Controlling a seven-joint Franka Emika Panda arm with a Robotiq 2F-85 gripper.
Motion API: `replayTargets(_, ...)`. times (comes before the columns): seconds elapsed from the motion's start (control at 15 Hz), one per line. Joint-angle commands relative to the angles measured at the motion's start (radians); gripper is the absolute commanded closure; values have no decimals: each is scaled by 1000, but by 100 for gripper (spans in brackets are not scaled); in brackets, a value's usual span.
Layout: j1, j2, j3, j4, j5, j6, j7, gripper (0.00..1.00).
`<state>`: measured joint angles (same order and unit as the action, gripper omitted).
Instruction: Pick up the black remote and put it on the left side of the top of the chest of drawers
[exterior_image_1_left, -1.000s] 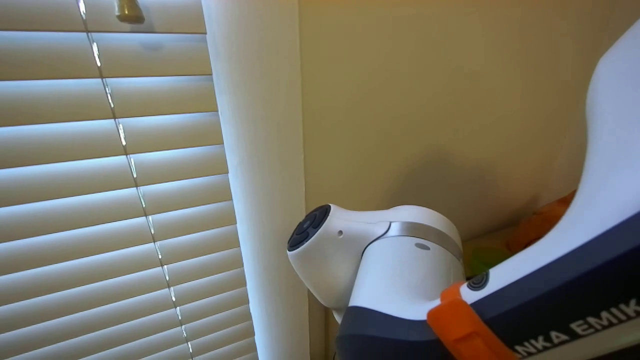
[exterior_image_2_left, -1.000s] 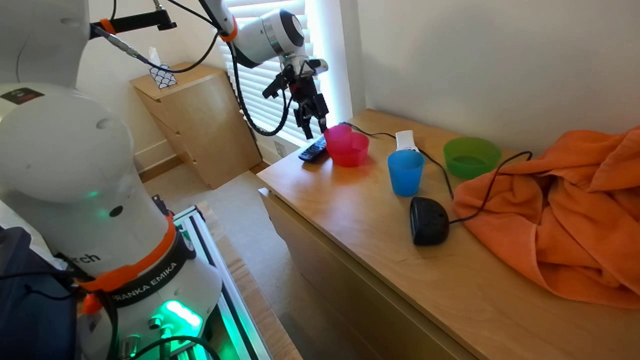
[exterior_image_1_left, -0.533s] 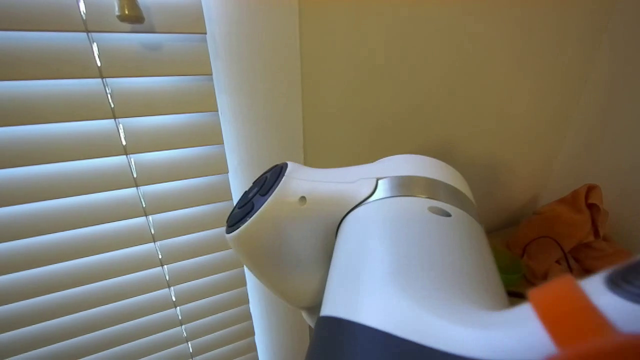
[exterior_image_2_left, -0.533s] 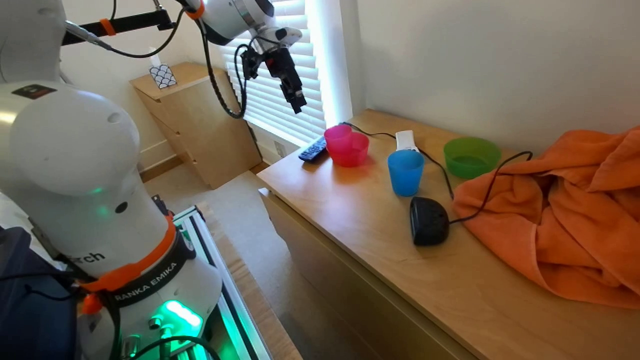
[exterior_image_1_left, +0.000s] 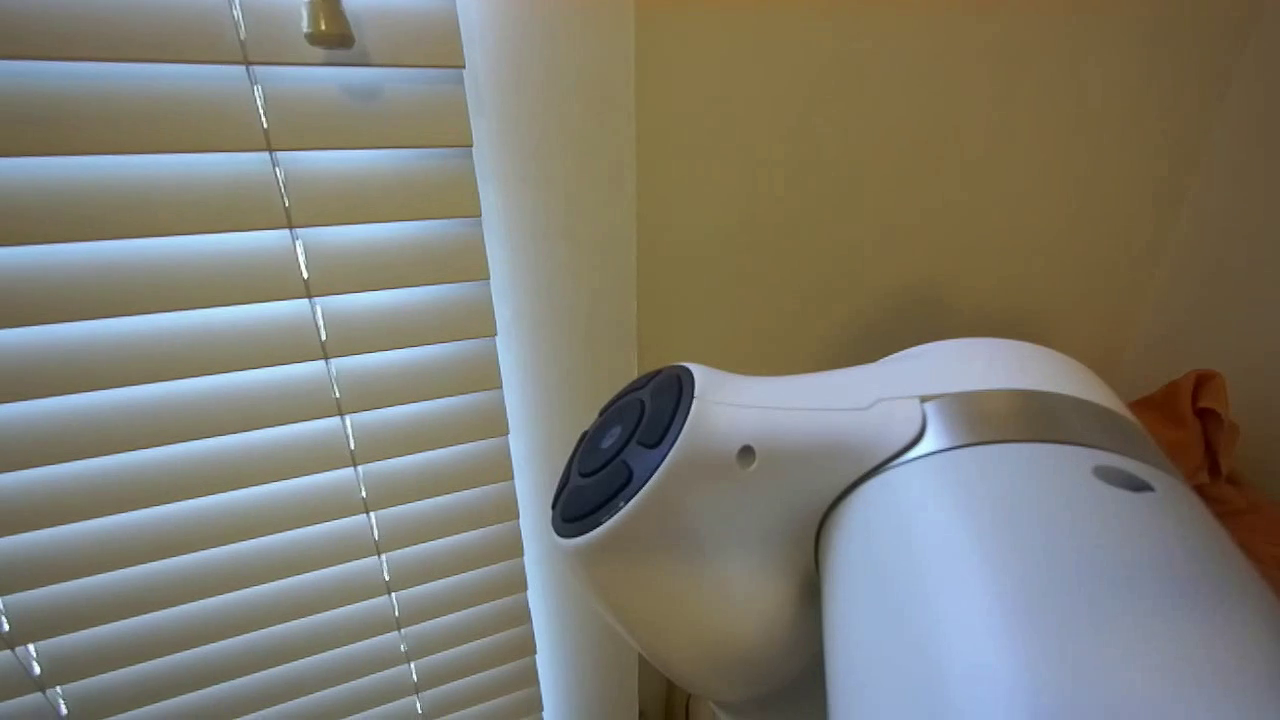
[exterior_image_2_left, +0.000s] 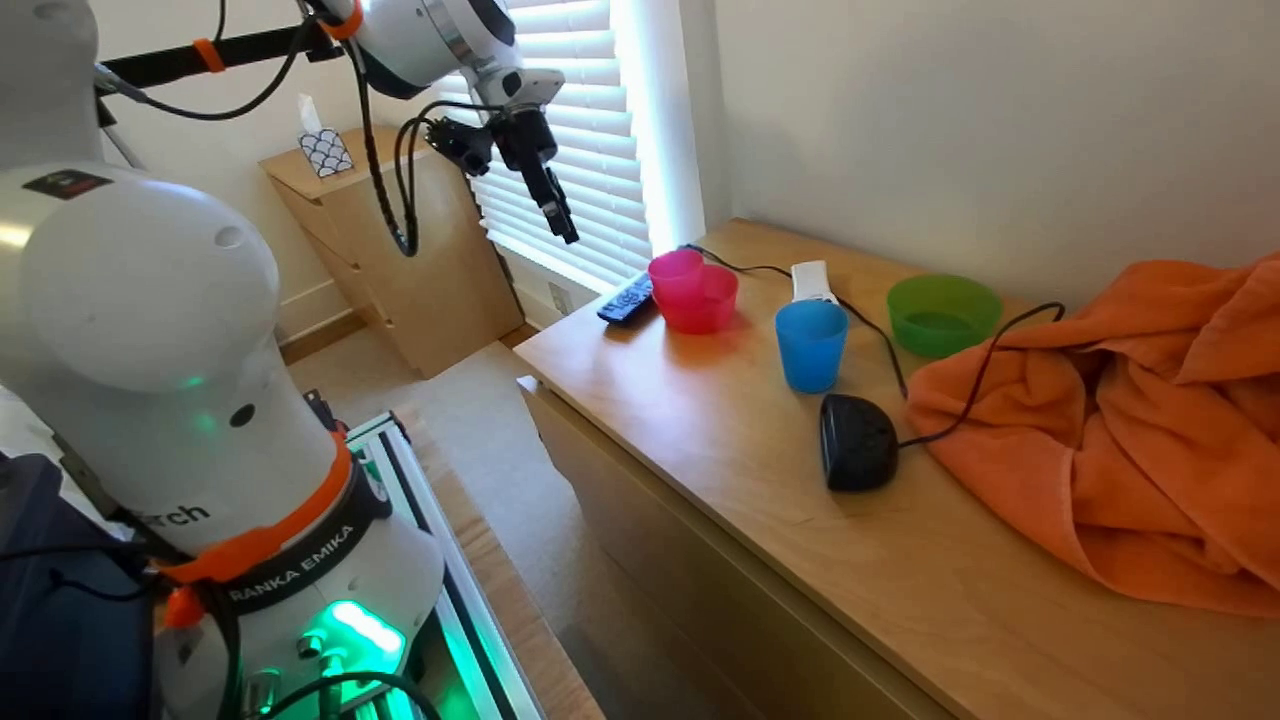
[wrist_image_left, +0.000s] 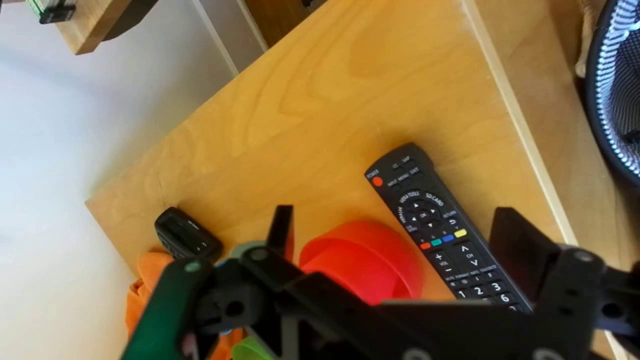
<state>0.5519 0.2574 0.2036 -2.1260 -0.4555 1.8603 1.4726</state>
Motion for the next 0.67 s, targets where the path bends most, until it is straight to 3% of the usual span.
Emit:
replayTargets(0.0, -35, -15, 32, -21, -8, 12, 13, 0)
replayTargets(0.6, -104, -255, 98, -475, 334, 82, 352, 0)
